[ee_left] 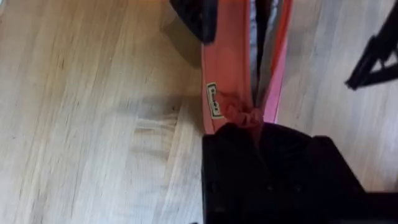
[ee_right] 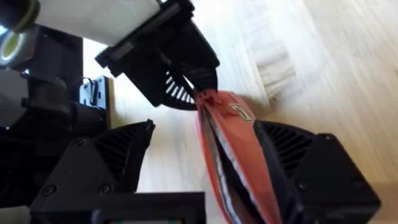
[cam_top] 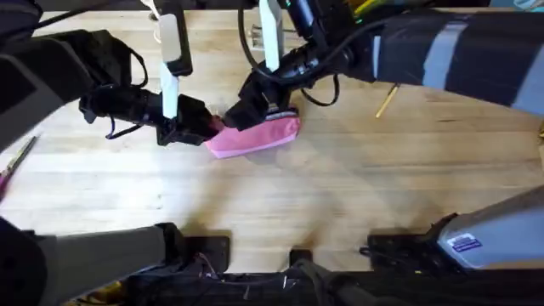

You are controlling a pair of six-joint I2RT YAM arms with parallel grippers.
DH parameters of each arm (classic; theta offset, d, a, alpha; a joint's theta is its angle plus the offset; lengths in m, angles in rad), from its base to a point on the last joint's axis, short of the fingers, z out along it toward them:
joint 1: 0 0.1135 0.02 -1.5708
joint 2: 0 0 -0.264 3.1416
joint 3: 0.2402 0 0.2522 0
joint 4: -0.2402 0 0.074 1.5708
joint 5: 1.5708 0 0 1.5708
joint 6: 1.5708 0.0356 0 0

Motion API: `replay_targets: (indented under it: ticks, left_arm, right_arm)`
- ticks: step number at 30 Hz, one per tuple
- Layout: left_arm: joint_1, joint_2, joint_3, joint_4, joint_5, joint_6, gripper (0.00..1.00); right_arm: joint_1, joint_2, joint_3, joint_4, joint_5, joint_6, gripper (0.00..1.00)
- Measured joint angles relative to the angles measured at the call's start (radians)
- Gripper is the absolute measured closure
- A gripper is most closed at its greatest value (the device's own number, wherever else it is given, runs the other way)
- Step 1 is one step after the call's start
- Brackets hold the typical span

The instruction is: Unzip the bag, pick up the pens from the table one at a time and place them inside, then zip the bag closed.

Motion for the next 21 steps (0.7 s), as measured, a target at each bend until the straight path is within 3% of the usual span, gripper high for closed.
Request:
replay_targets:
  ticks: [8,9,14,16,19,21]
  left_arm:
    - [0.000,0.000,0.000,0.000,0.000,0.001,0.950]
    - [0.000,0.000,0.000,0.000,0.001,0.004,0.867]
    - [0.000,0.000,0.000,-0.001,0.016,-0.002,0.092]
    - [0.000,0.000,0.000,0.000,0.018,-0.003,0.041]
    - [0.000,0.000,0.000,-0.001,0.018,-0.003,0.035]
    - [0.000,0.000,0.000,0.000,0.017,-0.003,0.034]
  right_arm:
    - [-0.020,-0.114,0.011,-0.131,0.137,-0.096,0.005]
    - [-0.020,-0.121,0.012,-0.146,0.143,-0.110,0.005]
    - [-0.020,-0.138,0.016,-0.222,0.170,-0.177,0.006]
    - [-0.020,-0.137,0.025,-0.261,0.199,-0.208,0.033]
    - [-0.020,-0.137,0.047,-0.311,0.250,-0.266,0.237]
    - [-0.020,-0.137,0.066,-0.331,0.277,-0.303,0.505]
